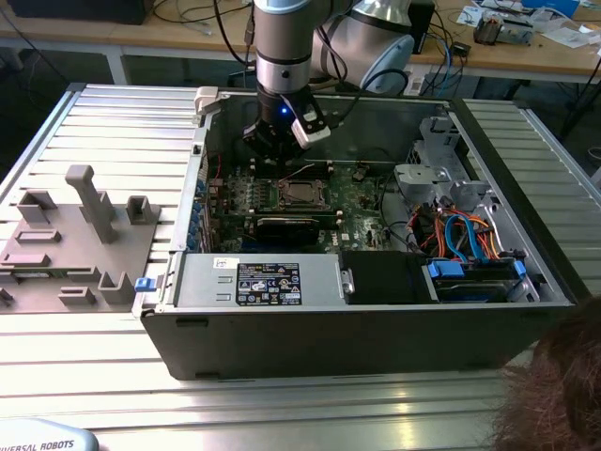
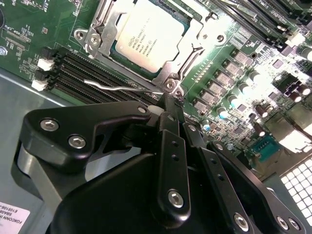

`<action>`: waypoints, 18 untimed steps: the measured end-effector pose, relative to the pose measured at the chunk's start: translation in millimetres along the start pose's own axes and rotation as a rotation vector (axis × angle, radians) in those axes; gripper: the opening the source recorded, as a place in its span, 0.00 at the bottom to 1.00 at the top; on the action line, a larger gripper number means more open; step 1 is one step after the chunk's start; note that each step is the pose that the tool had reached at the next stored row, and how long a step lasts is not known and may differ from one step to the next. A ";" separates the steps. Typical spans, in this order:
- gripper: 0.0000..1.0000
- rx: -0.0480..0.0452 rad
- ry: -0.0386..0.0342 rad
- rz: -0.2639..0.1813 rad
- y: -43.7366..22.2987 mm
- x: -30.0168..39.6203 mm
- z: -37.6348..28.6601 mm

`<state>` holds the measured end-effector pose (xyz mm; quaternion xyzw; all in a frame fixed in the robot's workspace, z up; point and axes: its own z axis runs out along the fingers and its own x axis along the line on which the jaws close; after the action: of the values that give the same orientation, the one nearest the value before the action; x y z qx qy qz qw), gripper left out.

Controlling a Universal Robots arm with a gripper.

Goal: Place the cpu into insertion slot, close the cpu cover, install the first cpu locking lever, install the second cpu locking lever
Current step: 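Install the first cpu locking lever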

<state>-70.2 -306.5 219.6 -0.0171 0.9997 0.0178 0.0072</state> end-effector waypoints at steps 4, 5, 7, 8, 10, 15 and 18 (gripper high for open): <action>0.11 0.0000 0.0000 0.000 0.0 0.0 0.9; 0.11 -0.0001 0.0000 0.000 0.0 0.0 1.2; 0.11 -0.0001 -0.0001 0.000 0.0 0.0 1.6; 0.11 -0.0001 0.0000 0.000 -0.1 0.0 1.8; 0.11 -0.0001 -0.0001 0.000 -0.1 0.0 2.5; 0.11 -0.0001 -0.0001 0.000 -0.2 0.1 4.1; 0.11 -0.0001 -0.0001 0.000 -0.2 0.1 4.9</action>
<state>-70.2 -306.5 214.7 -0.0171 0.9997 0.0178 0.0072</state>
